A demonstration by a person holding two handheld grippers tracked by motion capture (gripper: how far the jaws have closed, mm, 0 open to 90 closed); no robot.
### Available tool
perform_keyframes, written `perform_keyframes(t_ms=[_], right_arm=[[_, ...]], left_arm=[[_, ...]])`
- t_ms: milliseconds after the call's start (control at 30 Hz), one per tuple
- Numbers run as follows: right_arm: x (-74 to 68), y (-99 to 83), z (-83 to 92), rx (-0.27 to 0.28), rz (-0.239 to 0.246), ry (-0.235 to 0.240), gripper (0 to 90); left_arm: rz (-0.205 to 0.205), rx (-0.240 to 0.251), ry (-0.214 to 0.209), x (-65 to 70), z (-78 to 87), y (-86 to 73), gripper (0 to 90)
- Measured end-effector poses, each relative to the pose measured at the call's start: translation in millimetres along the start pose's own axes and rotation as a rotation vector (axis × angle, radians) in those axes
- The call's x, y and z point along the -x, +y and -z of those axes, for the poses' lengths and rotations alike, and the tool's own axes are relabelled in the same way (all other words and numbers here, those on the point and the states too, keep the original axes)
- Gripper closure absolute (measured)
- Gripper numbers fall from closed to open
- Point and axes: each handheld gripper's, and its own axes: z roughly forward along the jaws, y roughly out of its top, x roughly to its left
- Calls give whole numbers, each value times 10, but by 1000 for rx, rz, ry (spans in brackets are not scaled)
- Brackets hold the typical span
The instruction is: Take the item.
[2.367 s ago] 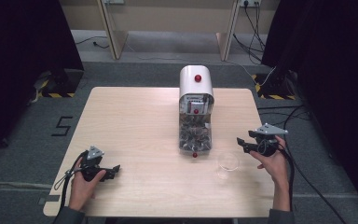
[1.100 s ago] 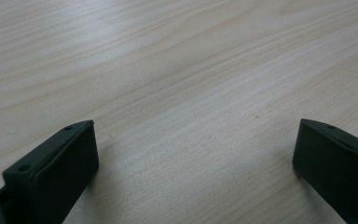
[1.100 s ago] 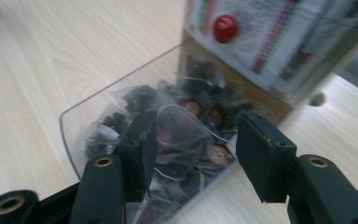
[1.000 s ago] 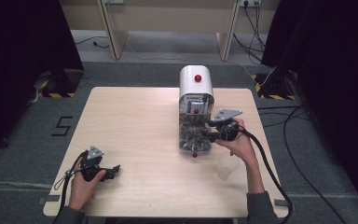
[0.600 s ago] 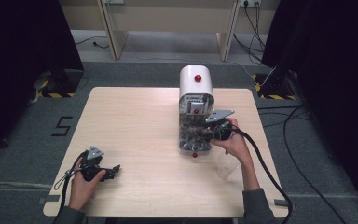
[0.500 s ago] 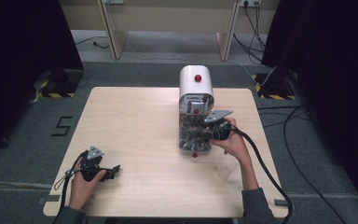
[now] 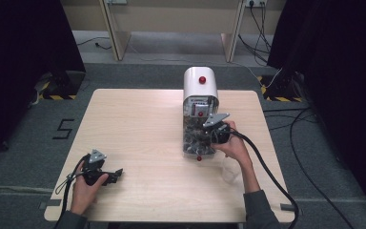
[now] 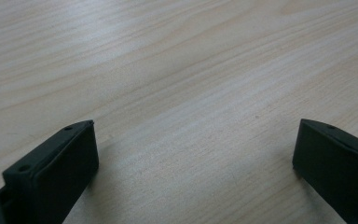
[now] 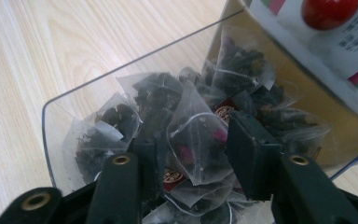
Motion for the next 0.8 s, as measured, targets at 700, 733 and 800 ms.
perform_keyframes(t_ms=[700,733,800], right_arm=[[5,4,413,147,29,-30,900],[-1,10,449,158,33,-38,900],[-11,20,510,179,40,-52,900]], left_arm=[[0,0,0,0,0,0,0],[0,0,0,0,0,0,0],[0,1,0,0,0,0,0]])
